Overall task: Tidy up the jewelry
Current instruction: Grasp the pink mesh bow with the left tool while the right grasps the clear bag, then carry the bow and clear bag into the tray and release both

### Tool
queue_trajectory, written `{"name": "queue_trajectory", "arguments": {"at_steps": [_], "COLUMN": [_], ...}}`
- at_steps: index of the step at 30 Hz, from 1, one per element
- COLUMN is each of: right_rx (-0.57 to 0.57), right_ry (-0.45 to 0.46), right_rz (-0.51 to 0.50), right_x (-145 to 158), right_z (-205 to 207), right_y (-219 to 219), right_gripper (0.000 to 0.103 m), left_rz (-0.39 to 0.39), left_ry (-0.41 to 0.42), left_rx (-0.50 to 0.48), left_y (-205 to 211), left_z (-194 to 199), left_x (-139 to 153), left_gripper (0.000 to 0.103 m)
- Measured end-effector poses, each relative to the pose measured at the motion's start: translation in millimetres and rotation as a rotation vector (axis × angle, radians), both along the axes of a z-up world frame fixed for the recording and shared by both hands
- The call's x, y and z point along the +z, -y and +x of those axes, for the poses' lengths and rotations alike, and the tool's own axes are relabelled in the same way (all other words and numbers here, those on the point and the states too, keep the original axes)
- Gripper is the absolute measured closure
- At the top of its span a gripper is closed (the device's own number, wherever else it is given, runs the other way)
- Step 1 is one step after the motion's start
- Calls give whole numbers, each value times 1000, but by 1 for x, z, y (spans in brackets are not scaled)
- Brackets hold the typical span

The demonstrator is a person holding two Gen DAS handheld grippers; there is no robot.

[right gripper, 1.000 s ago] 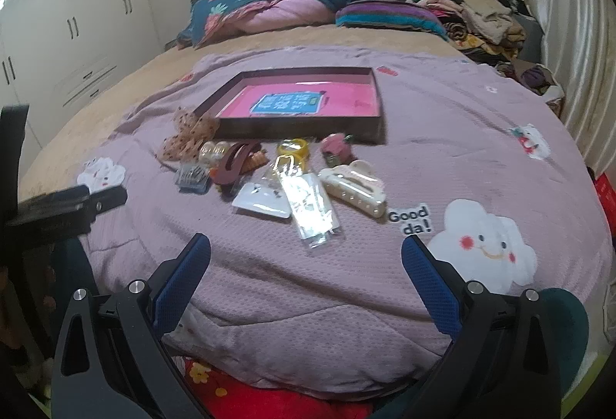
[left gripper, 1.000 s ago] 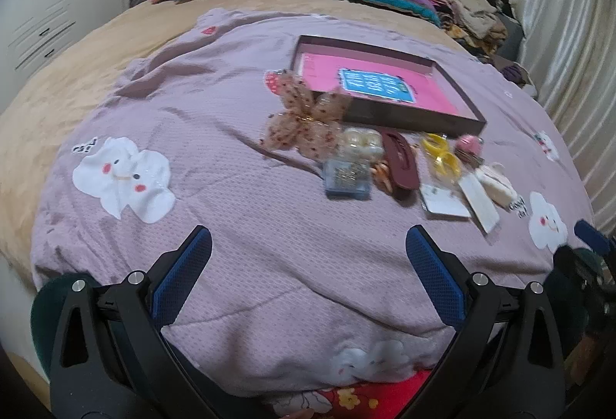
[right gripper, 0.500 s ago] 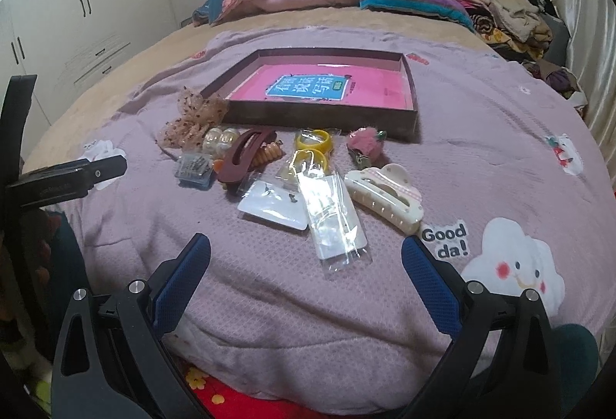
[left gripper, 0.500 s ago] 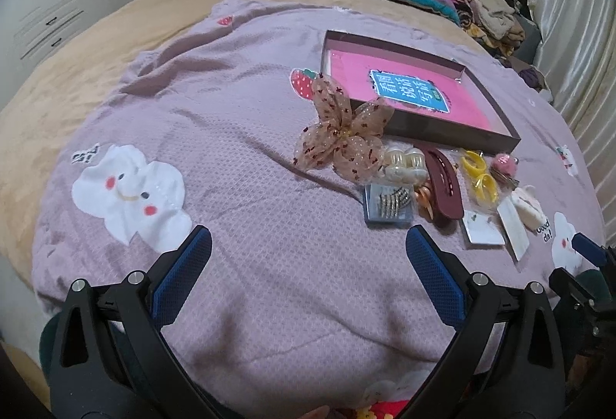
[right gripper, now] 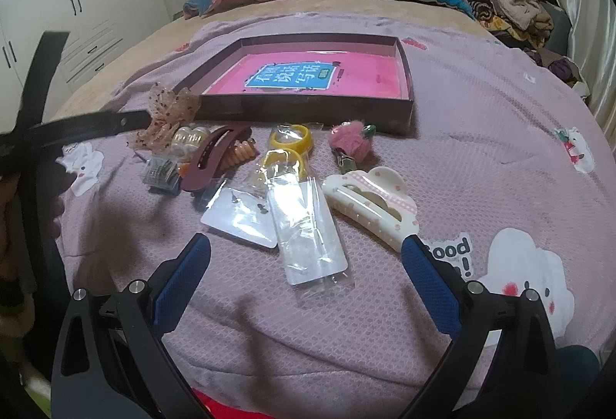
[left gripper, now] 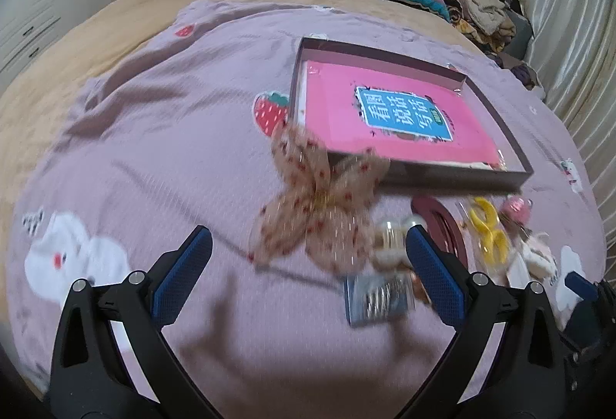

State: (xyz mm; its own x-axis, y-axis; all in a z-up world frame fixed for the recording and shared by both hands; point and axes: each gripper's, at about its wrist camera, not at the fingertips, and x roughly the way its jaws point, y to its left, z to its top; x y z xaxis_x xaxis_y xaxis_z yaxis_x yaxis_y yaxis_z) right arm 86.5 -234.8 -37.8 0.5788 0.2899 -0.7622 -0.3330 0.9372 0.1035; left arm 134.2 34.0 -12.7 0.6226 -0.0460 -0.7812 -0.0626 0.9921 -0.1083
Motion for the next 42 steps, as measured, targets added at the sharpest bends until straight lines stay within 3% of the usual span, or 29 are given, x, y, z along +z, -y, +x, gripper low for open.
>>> {"name": "queue_trajectory", "arguments": {"at_steps": [4,11,12,14,22,24,27,30,42], "right_rx": [26,52,55,57,58,58,55,51,23], "right_ry": [-33,-94,-103,-108,-66,-46,-22,-6,98], "right_rz": [-8,-12,-11,-2,24,32,48,73,118], "right_x": [-8,-26,-28,-31,-21,-15,-5,4,46], "right_z": [8,23,25,28,19,15,10,6,12], "right_y": [-4,-9,-10,-10,-2,-1,3,9,28], "right_gripper": [24,48,49,61,62,62,62,62,62], "left_rz": [27,-22,-23,-37,-86,-96,-105,-110,-93], "left_ry": [-13,-66,-67,-69,-75,-71,-65,-54,58], "left_rx": [10,-1,-4,-23,-102,-106,-122,-127,-93], "left_y": [-4,-16,-16,-15,-4,-4,-3,-4,-17], "left_z": [22,44,45,47,47,44,39,34,18], "left_x": [-7,-28,-30,-33,-38,-37,-35,-30,26], "left_gripper": [9,9,11,20,52,66,74,80,80]}}
